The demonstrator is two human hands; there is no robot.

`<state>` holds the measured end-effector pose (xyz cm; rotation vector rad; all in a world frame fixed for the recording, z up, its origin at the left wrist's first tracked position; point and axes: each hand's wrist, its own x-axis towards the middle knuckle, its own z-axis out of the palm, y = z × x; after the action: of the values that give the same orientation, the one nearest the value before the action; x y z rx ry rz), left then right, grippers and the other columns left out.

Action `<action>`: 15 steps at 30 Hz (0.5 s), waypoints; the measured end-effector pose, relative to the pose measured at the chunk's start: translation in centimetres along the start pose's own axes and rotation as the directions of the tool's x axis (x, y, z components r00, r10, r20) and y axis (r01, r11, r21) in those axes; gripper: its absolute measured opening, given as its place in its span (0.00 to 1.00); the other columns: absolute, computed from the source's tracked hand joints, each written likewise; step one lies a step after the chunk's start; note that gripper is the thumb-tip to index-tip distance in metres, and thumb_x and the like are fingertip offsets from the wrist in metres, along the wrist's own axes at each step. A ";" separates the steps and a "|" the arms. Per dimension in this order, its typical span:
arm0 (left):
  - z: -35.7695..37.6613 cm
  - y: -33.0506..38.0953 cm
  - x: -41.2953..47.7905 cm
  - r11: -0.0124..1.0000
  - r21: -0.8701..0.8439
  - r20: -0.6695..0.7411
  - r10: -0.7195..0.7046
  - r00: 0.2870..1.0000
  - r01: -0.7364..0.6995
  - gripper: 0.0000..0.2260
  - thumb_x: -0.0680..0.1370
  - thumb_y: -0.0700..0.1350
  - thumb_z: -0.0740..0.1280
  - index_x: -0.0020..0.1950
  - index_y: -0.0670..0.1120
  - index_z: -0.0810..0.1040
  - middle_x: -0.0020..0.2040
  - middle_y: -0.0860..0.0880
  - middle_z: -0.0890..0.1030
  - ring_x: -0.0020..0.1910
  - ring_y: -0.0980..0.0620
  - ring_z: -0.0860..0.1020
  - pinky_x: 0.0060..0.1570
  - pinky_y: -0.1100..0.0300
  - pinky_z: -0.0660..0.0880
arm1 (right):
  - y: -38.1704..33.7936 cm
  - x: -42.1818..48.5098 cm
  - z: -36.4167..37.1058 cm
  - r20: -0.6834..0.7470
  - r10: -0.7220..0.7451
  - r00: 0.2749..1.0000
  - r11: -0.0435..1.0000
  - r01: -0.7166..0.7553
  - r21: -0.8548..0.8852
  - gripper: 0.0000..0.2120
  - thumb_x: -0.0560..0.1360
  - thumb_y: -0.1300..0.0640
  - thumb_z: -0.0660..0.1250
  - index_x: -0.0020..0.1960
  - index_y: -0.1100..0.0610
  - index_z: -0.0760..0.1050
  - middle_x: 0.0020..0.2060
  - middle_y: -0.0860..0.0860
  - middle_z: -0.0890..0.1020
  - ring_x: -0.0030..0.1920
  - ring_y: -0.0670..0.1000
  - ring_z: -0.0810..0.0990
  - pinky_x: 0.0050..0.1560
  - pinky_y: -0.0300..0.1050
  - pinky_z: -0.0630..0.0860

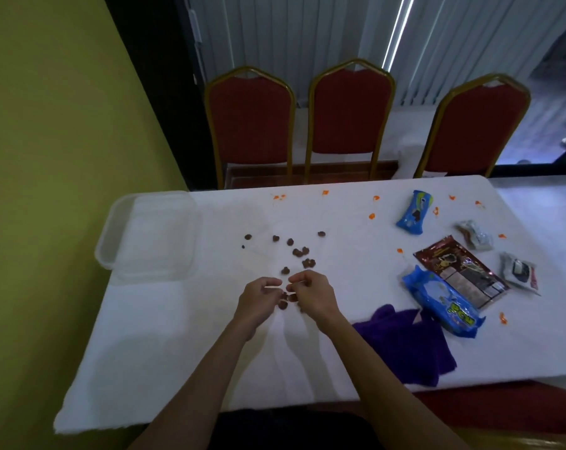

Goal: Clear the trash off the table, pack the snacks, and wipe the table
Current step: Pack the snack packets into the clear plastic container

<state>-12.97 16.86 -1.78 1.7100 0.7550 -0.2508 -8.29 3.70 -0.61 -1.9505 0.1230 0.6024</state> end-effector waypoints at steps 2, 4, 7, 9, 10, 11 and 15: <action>-0.6 0.1 0.6 1.000 -0.011 -0.004 -0.001 1.000 0.001 0.10 0.75 0.45 0.68 0.55 0.53 0.81 0.46 0.53 0.84 0.47 0.52 0.83 0.53 0.49 0.82 | -0.3 0.3 0.5 -0.007 0.010 1.000 1.000 -0.010 0.004 0.10 0.79 0.63 0.61 0.53 0.54 0.79 0.43 0.48 0.85 0.41 0.45 0.85 0.39 0.37 0.77; -1.3 0.0 1.2 1.000 -0.021 -0.011 -0.003 1.000 0.003 0.09 0.76 0.46 0.68 0.55 0.54 0.80 0.48 0.53 0.83 0.48 0.52 0.83 0.54 0.49 0.81 | -0.6 0.5 0.9 -0.014 0.020 1.000 1.000 -0.020 -0.004 0.10 0.79 0.64 0.61 0.53 0.55 0.79 0.44 0.49 0.85 0.41 0.47 0.85 0.39 0.36 0.77; -2.4 -0.1 1.9 0.999 -0.033 -0.017 -0.015 1.000 0.014 0.10 0.76 0.46 0.68 0.56 0.53 0.80 0.50 0.51 0.83 0.49 0.52 0.82 0.55 0.49 0.81 | -0.8 1.0 1.9 -0.025 0.032 0.999 0.999 -0.032 0.000 0.10 0.79 0.64 0.61 0.53 0.55 0.79 0.45 0.50 0.85 0.42 0.49 0.85 0.41 0.39 0.81; -3.2 -0.3 2.5 0.999 -0.043 -0.027 -0.020 0.999 0.019 0.11 0.77 0.45 0.68 0.58 0.52 0.80 0.51 0.51 0.83 0.50 0.52 0.82 0.55 0.50 0.81 | -1.3 1.4 2.9 -0.011 0.034 0.999 0.999 -0.034 -0.008 0.10 0.79 0.64 0.60 0.53 0.55 0.79 0.44 0.50 0.85 0.42 0.49 0.85 0.41 0.41 0.82; -3.6 -0.3 2.7 0.998 -0.051 -0.036 -0.023 0.999 0.021 0.11 0.77 0.45 0.68 0.59 0.51 0.80 0.52 0.51 0.83 0.50 0.51 0.82 0.54 0.50 0.81 | -1.6 1.6 3.6 0.003 0.026 1.000 0.999 -0.026 -0.026 0.10 0.79 0.64 0.60 0.53 0.55 0.79 0.44 0.49 0.85 0.41 0.48 0.85 0.39 0.41 0.82; -4.2 -0.4 2.8 0.998 -0.064 -0.051 -0.031 0.998 0.028 0.12 0.78 0.45 0.67 0.60 0.51 0.79 0.53 0.50 0.82 0.51 0.51 0.82 0.53 0.51 0.81 | -2.0 1.8 4.4 0.021 0.012 1.000 0.999 -0.011 -0.045 0.11 0.80 0.64 0.60 0.53 0.54 0.79 0.44 0.48 0.85 0.41 0.47 0.85 0.38 0.40 0.81; -7.8 -1.4 3.4 0.986 -0.141 -0.160 -0.113 0.981 0.090 0.14 0.77 0.44 0.65 0.62 0.51 0.77 0.52 0.48 0.81 0.51 0.50 0.81 0.52 0.51 0.81 | -4.4 3.3 8.2 0.107 -0.051 0.993 0.994 0.061 -0.093 0.10 0.80 0.63 0.60 0.54 0.53 0.79 0.45 0.48 0.85 0.43 0.46 0.84 0.46 0.40 0.81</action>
<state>-12.89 25.44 -2.47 1.5812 0.9641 -0.1241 -6.82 13.41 -1.18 -2.0035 -0.0271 0.6832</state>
